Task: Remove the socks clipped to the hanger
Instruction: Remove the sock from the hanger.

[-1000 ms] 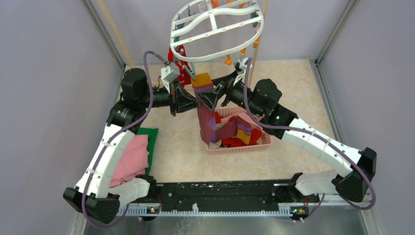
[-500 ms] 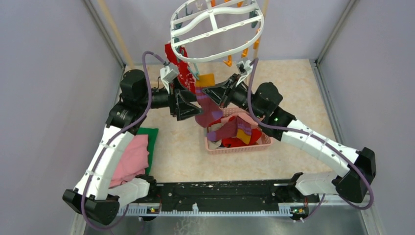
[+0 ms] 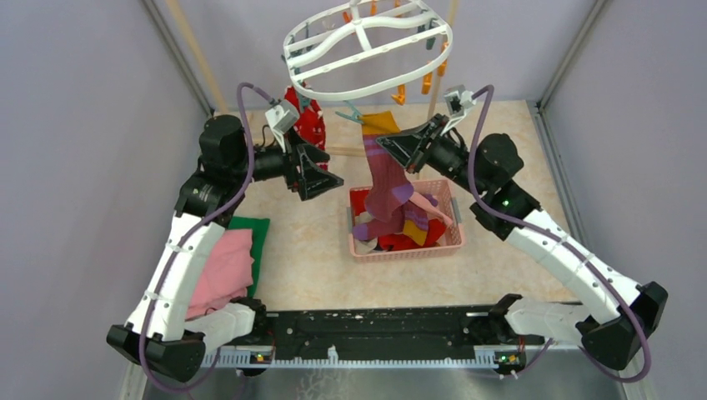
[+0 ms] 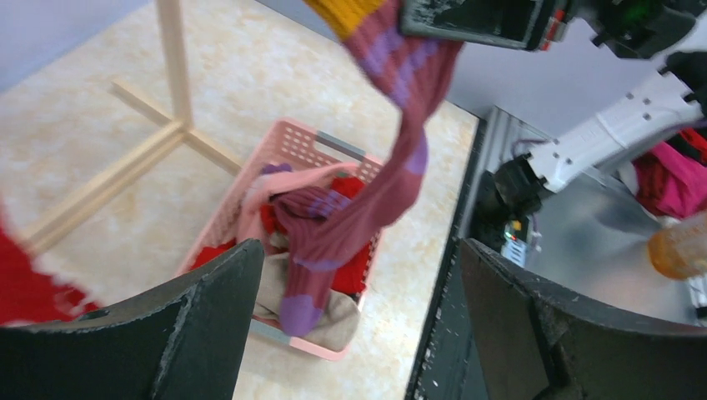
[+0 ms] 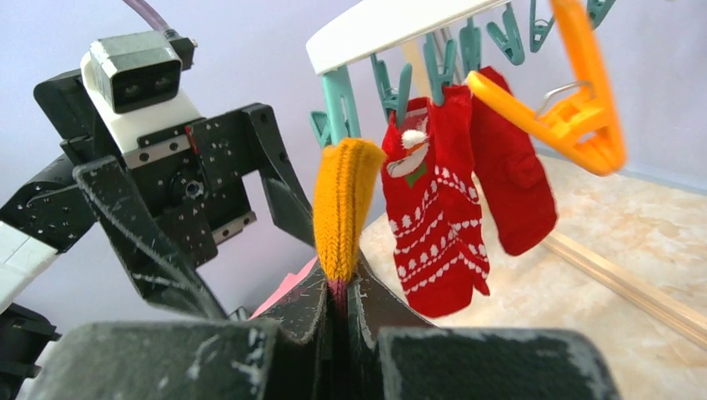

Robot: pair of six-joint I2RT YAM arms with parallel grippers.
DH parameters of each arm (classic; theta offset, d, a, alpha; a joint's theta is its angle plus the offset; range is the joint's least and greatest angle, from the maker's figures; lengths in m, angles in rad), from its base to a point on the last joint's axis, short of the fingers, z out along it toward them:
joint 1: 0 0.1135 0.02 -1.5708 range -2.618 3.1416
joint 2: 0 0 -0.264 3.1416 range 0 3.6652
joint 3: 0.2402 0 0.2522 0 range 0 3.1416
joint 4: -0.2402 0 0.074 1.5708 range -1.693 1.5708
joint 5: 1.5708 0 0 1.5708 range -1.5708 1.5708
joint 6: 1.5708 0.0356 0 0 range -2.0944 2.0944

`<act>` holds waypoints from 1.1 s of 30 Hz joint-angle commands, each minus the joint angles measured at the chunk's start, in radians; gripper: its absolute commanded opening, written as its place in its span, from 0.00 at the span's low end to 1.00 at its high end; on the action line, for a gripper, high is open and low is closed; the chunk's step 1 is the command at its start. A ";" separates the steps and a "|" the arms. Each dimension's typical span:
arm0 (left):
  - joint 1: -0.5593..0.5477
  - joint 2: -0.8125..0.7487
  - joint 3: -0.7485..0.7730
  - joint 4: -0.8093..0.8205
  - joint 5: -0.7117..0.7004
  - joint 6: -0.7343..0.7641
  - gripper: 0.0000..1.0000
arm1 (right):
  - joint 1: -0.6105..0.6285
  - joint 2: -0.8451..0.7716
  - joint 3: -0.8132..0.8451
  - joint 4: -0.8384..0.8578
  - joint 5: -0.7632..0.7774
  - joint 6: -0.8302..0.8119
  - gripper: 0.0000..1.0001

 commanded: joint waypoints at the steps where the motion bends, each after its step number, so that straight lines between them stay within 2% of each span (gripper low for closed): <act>1: 0.030 0.002 0.103 -0.032 -0.093 0.041 0.92 | -0.041 -0.081 -0.005 -0.006 -0.014 0.003 0.00; 10: 0.080 0.066 0.180 -0.110 -0.109 0.097 0.90 | -0.062 -0.086 -0.007 -0.062 -0.014 0.009 0.03; 17: 0.079 0.024 -0.046 0.014 0.083 0.072 0.87 | -0.064 0.014 -0.055 0.140 -0.204 0.214 0.08; 22: 0.076 0.018 -0.183 0.094 0.142 0.124 0.94 | -0.056 0.097 -0.023 0.252 -0.318 0.322 0.10; 28: 0.052 0.067 -0.209 0.252 0.276 0.071 0.96 | -0.050 0.116 -0.036 0.324 -0.305 0.361 0.13; 33: 0.040 0.081 -0.238 0.389 0.295 -0.027 0.91 | -0.016 0.153 -0.055 0.430 -0.274 0.394 0.16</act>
